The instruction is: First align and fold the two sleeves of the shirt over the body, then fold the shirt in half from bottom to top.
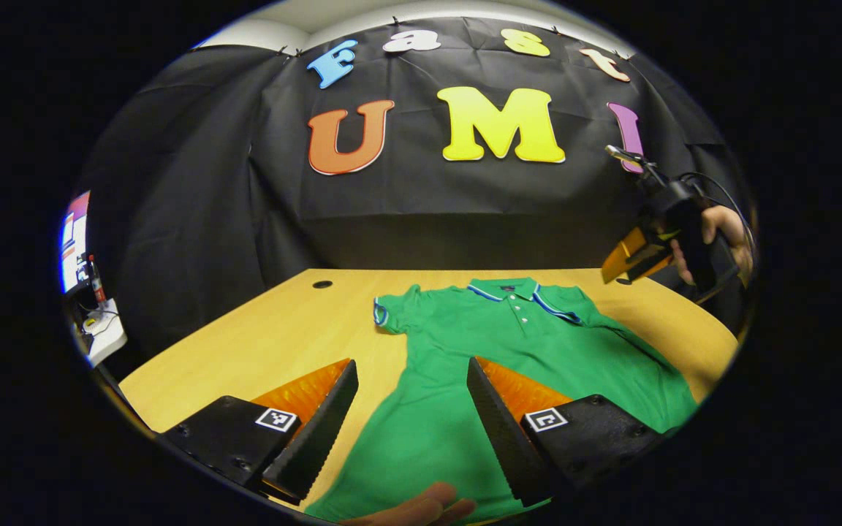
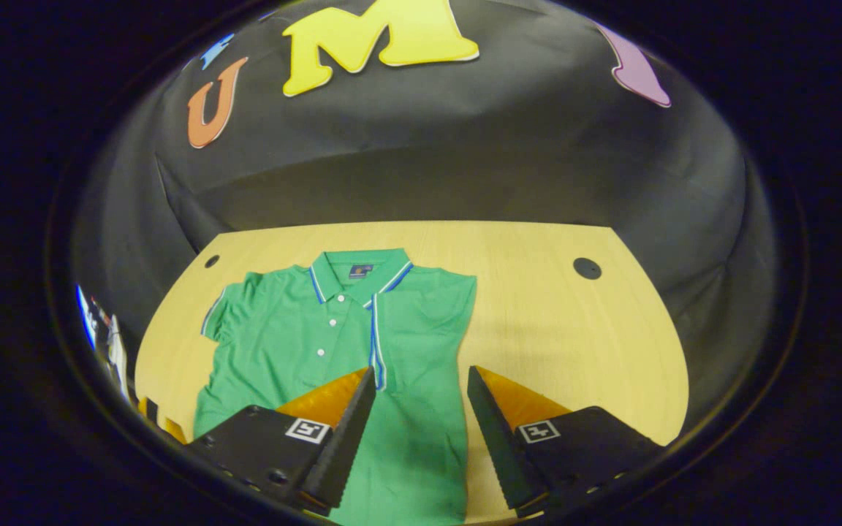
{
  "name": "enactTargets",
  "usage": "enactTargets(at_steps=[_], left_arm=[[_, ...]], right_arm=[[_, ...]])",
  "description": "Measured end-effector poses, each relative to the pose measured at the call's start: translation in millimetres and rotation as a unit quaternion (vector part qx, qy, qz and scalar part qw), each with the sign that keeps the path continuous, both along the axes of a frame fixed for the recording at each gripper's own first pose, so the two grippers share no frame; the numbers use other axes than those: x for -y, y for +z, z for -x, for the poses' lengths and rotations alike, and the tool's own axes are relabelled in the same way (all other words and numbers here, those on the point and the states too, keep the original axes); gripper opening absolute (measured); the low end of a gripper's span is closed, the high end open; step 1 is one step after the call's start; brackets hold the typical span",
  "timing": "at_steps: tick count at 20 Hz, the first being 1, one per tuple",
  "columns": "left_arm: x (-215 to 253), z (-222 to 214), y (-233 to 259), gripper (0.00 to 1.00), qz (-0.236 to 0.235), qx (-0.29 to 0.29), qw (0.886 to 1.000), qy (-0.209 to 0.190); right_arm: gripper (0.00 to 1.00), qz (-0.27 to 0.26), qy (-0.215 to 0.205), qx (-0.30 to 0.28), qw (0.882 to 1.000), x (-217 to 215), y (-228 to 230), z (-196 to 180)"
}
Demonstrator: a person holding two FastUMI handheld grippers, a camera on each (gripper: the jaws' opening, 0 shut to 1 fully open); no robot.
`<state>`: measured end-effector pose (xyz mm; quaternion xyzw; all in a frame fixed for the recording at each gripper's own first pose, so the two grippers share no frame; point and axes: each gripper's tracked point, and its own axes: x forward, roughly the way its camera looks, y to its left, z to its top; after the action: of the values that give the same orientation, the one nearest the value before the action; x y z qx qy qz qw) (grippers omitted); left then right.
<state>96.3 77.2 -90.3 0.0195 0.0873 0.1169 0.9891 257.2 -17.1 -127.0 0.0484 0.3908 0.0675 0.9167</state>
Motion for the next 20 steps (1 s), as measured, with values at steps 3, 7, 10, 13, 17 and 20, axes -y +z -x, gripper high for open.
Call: enactTargets(at_steps=[3,7,10,13,17,20], left_arm=[[-32,-30,23,0.97,0.003,0.016,0.999,0.035],[-62,-86,30,0.96,-0.022,-0.015,0.999,0.041],[-81,-127,12,0.96,-0.009,-0.065,0.996,0.054],[-100,-164,-14,0.97,-0.013,-0.133,0.989,0.061],[-105,-204,-22,0.97,0.067,-0.158,0.984,0.049],[-108,-219,-45,0.96,0.087,-0.202,0.975,0.034]], right_arm=[[0.96,0.002,0.010,0.022,1.000,5,2,32],[0.93,0.000,0.008,0.055,0.998,9,7,72],[0.96,0.012,-0.010,0.113,0.994,15,19,98],[0.96,-0.004,-0.015,0.151,0.988,8,23,127],[0.96,0.017,-0.015,0.170,0.985,12,8,158],[0.96,0.021,-0.028,0.175,0.984,19,0,172]])
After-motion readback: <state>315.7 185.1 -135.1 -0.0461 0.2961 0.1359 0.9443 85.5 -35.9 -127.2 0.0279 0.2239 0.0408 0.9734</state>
